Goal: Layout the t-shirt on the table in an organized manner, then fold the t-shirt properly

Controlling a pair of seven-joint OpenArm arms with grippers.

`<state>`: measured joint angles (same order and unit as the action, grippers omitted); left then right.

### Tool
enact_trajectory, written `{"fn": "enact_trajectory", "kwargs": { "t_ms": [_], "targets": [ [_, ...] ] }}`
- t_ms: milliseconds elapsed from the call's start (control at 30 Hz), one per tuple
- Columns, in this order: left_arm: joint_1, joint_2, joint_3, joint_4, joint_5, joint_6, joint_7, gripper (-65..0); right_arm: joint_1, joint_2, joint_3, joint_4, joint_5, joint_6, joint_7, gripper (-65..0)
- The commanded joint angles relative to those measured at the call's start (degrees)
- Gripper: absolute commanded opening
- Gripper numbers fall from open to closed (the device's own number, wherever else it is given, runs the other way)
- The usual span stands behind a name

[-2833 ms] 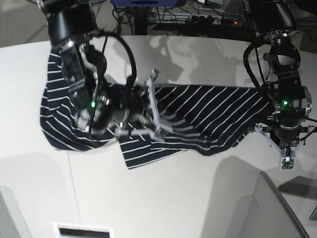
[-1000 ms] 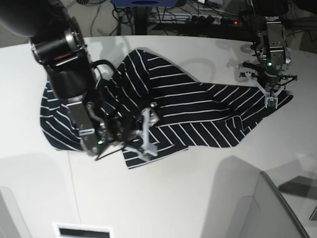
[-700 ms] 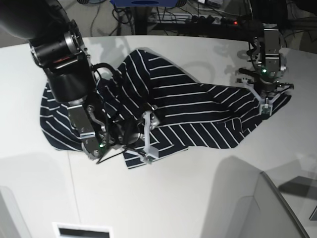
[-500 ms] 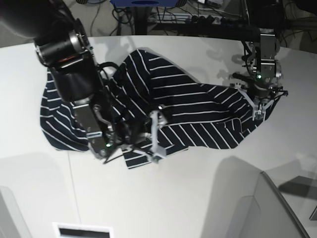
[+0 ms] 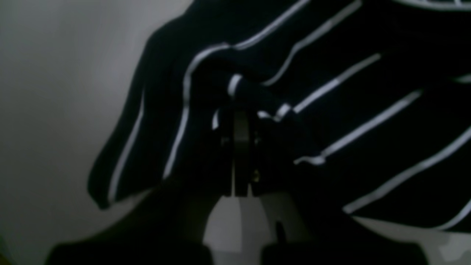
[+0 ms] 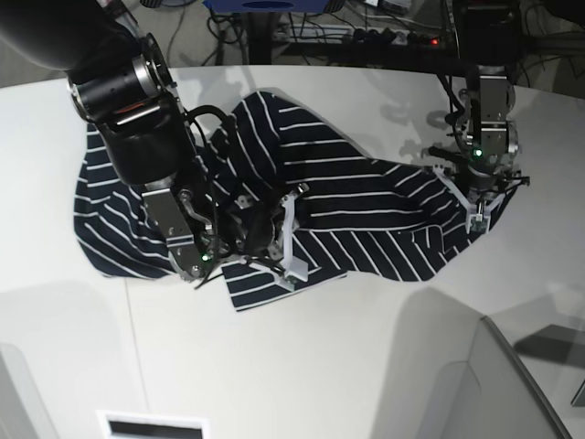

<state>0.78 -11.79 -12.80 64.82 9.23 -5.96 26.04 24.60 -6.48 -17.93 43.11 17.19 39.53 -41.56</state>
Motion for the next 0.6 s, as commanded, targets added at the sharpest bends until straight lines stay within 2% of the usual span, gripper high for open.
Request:
{"fn": "enact_trajectory", "kwargs": {
  "t_ms": [0, 67, 100, 333, 400, 567],
  "targets": [
    [0.0, -0.4, 0.0, 0.1, 0.0, -0.4, 1.1, -65.0, 1.8, -0.4, 0.1, 1.2, 1.5, 0.5, 0.6, -58.1],
    [0.0, -0.4, 0.0, 0.2, 0.0, -0.4, 1.1, -65.0, 1.9, -0.3, 0.1, 1.2, 3.2, 0.5, 0.4, -56.6],
    [0.0, -0.4, 0.0, 0.2, 0.0, -0.4, 1.1, -65.0, 1.9, -0.1, 0.0, 1.2, 4.8, 0.5, 0.4, -53.7],
    [0.9, -0.6, 0.0, 0.1, 0.0, -0.4, 1.2, -65.0, 1.6, 3.9, 0.1, 4.9, 14.0, 0.5, 0.5, -21.3],
    [0.9, -1.1, 0.0, -0.1, 0.0, -0.4, 1.2, -65.0, 1.4, 4.2, 0.1, 4.1, 14.0, 0.5, 0.8, -18.3],
    [1.9, -1.4, 0.0, 0.4, 0.0, -0.4, 1.2, -65.0, 1.4, 4.2, 0.0, -0.6, 13.9, 0.5, 3.6, -18.3]
  ]
}}
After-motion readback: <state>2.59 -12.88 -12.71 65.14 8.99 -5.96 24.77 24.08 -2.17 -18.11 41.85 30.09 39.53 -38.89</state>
